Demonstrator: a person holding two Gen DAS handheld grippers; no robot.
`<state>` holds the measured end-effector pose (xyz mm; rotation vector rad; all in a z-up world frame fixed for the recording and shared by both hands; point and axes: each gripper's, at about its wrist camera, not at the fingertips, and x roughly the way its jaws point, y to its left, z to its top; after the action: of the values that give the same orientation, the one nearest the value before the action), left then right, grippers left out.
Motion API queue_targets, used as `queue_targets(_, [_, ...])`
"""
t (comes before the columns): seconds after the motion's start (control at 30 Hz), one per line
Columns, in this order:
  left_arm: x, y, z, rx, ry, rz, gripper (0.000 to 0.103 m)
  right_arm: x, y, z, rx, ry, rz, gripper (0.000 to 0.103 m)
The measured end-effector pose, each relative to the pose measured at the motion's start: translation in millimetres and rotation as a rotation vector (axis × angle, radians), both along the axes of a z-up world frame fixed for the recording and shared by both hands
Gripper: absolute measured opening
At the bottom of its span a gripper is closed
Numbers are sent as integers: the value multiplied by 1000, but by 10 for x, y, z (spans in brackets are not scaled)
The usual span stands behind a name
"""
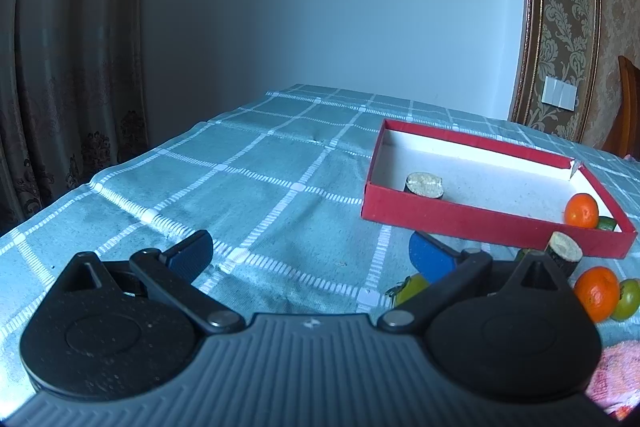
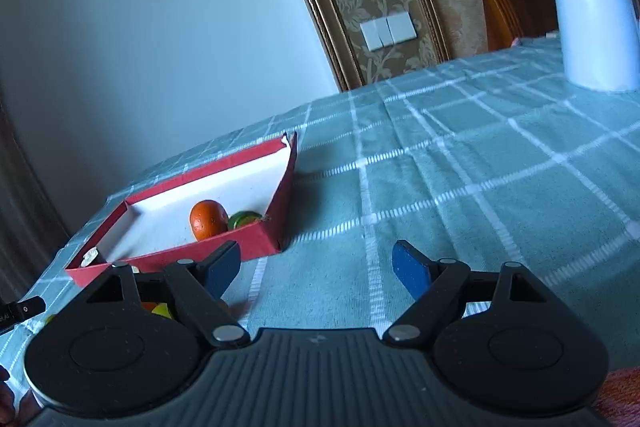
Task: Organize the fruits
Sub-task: 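Move the left tool to the dark green tomato and close on it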
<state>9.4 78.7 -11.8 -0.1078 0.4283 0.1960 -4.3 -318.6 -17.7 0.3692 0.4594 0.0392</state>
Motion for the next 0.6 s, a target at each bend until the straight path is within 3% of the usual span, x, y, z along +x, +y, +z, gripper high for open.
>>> queue_targets(0.3, [-103, -25, 26, 23, -56, -36, 103, 20, -15, -14, 24, 13, -1, 83])
queue_targets(0.6, [-222, -292, 41, 179, -64, -153, 103, 45, -43, -33, 49, 28, 8, 83])
